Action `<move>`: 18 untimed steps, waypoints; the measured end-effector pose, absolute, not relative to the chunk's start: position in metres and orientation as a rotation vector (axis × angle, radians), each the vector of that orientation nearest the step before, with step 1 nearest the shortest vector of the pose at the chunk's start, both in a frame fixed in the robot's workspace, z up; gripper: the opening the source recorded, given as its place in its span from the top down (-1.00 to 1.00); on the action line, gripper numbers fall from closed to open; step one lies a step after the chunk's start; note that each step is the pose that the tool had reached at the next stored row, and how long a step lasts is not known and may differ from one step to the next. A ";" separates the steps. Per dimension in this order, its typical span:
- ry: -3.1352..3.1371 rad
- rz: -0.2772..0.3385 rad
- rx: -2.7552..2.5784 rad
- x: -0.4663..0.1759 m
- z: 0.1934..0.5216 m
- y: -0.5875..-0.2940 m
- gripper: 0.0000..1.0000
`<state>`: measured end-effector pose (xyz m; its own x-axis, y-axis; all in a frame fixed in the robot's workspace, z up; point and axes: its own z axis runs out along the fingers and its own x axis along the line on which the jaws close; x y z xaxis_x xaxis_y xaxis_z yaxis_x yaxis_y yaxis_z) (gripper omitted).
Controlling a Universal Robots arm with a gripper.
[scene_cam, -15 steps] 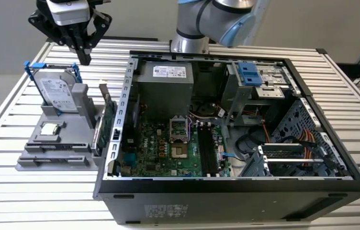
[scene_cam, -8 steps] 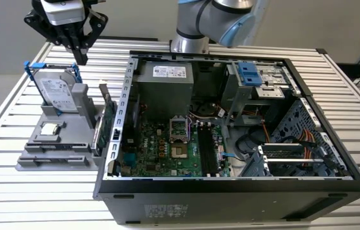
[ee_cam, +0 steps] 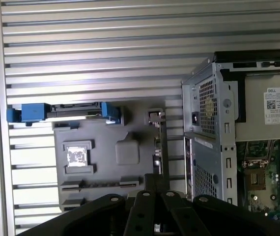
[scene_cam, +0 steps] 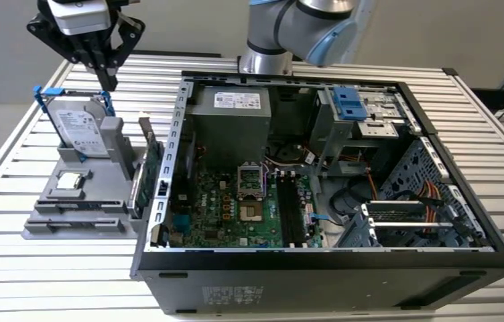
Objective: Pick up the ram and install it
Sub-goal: 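Reach for the ram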
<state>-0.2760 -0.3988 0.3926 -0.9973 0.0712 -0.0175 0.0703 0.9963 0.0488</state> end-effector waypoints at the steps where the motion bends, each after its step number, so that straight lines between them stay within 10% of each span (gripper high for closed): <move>1: 3.120 0.075 0.111 -0.277 0.393 -0.399 1.00; 18: 3.120 0.075 0.111 -0.293 0.393 -0.399 1.00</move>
<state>-0.2934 -0.3988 0.3926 -0.9973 0.0712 -0.0175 0.0703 0.9963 0.0488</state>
